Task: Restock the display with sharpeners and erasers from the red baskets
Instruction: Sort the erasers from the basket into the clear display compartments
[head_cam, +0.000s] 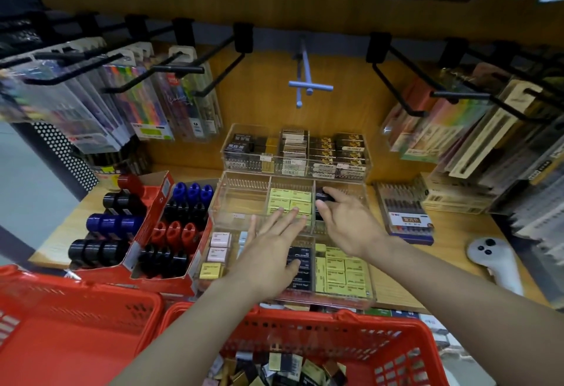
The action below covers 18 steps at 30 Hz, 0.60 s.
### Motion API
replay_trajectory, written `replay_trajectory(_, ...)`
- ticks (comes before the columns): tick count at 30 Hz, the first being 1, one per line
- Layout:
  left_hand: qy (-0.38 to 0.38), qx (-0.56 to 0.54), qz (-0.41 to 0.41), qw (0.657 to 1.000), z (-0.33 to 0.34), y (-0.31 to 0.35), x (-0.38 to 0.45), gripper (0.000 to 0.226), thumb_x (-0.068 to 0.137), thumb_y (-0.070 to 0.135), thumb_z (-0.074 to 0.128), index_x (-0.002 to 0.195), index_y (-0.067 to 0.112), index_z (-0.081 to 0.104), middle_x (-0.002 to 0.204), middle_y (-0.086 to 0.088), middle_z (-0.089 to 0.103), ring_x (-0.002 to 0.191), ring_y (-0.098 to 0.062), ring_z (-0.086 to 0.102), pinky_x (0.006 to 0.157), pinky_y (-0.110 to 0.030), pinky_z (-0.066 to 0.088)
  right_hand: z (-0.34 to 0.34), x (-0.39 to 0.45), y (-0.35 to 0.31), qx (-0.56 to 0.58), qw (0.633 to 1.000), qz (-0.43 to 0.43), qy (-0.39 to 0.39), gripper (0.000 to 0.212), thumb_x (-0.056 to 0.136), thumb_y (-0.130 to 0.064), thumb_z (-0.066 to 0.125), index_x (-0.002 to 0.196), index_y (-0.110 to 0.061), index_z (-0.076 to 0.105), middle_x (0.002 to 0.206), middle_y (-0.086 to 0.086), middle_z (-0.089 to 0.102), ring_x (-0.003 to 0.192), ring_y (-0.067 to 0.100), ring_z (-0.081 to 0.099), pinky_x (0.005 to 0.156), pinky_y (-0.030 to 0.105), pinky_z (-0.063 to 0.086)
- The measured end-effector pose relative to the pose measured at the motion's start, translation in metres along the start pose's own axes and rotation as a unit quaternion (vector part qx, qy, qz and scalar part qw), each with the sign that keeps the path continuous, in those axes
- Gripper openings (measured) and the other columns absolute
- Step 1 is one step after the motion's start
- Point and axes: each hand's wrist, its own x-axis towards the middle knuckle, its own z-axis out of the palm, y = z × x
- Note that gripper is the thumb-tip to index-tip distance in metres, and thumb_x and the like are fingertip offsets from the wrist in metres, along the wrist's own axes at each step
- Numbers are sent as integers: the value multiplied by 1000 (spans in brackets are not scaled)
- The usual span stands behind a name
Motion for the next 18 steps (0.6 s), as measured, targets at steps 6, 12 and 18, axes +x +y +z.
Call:
replay_trajectory(6, -57, 62, 9, 996, -16, 6, -9, 78, 96, 28, 56, 157, 26, 9, 164, 3, -13, 151, -17, -12, 120, -45, -8, -23, -29, 0, 77, 995, -37, 46, 41, 106, -28, 33, 139, -13, 52, 157, 12, 31, 146, 24, 26, 117, 29, 17)
replay_trajectory(12, -72, 61, 78, 992, -7, 28, -88, 31, 94, 17, 52, 124, 17, 63, 130, -5, 58, 121, -25, 51, 98, -42, 46, 15, -145, -6, 118, 975, -104, 160, 21, 92, -9, 53, 107, -15, 66, 111, 2, 62, 89, 20, 62, 80, 33, 50)
replay_trajectory(18, -340, -4, -82, 937, 62, 6, -180, 32, 97, 19, 56, 129, 14, 59, 129, -9, 61, 118, -24, 56, 98, -37, 47, 119, -223, -2, 221, 967, 102, -77, 23, 87, -5, 59, 98, -20, 72, 102, 0, 73, 90, 16, 67, 77, 16, 46)
